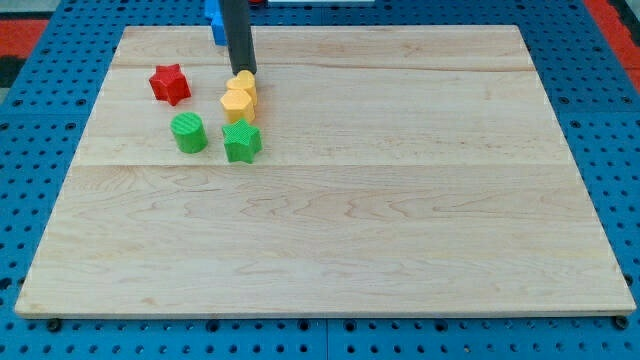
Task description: Move the red star slightly to the top center of the board
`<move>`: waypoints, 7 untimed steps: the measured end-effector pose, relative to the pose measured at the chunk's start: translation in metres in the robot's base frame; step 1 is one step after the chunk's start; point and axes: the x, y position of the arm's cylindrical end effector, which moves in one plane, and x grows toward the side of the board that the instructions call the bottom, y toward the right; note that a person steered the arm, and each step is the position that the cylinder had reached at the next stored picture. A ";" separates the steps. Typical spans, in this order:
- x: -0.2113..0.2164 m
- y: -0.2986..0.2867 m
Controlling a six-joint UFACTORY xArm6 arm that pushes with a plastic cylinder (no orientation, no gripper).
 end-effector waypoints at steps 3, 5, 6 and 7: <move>-0.023 -0.116; 0.035 -0.107; 0.006 -0.031; -0.009 0.033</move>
